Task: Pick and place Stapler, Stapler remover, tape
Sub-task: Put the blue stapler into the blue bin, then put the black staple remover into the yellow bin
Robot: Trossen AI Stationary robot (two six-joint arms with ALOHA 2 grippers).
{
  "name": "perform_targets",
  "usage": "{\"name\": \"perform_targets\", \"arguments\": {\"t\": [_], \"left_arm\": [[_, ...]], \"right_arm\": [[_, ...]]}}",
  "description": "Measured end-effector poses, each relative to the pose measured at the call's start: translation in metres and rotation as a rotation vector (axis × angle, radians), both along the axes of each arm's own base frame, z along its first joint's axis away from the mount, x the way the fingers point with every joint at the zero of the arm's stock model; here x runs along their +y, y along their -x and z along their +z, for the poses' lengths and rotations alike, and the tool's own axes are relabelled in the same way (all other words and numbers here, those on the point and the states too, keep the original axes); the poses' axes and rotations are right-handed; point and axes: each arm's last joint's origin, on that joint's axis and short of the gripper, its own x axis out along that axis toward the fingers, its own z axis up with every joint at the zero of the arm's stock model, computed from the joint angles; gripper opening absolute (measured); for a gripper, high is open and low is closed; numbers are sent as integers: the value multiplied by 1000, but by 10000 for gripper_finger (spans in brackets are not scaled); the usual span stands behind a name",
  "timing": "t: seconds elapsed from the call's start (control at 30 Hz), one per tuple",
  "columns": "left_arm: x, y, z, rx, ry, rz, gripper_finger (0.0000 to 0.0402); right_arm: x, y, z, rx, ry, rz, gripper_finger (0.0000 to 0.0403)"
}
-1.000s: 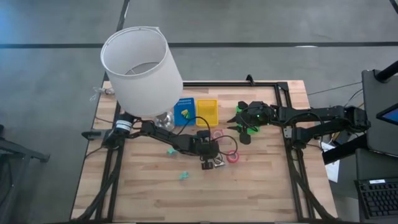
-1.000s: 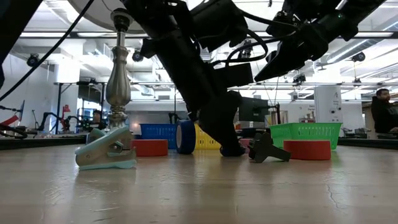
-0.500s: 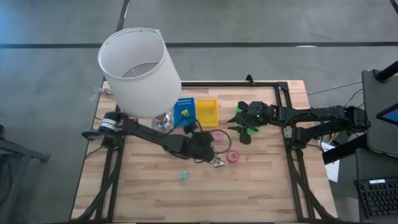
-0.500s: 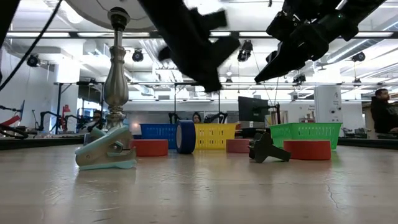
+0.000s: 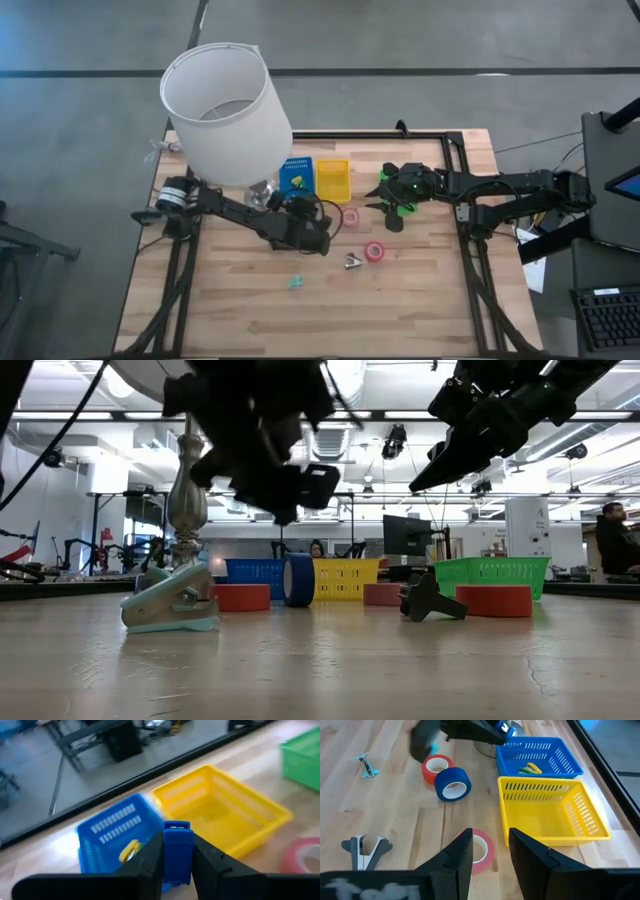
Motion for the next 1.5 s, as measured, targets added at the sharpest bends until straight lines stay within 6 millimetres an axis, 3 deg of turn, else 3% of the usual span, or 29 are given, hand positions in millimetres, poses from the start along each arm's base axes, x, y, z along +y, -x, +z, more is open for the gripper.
{"name": "perform_targets", "arguments": {"t": [0.37, 0.73, 1.0, 1.17, 1.5], "left_arm": [[25, 19, -41, -72, 85, 88, 90], [28, 19, -42, -53, 93, 85, 137], [27, 18, -41, -63, 94, 83, 145], [24, 9, -31, -30, 73, 38, 136], [1, -19, 15, 32, 6, -127, 113]], "right_arm": [[0, 0, 0, -1, 0, 0, 135], [0, 0, 0, -1, 0, 0, 130], [0, 0, 0, -1, 0, 0, 133], [0, 0, 0, -1, 0, 0, 143], [0, 0, 0, -1, -8, -6, 144]]}}
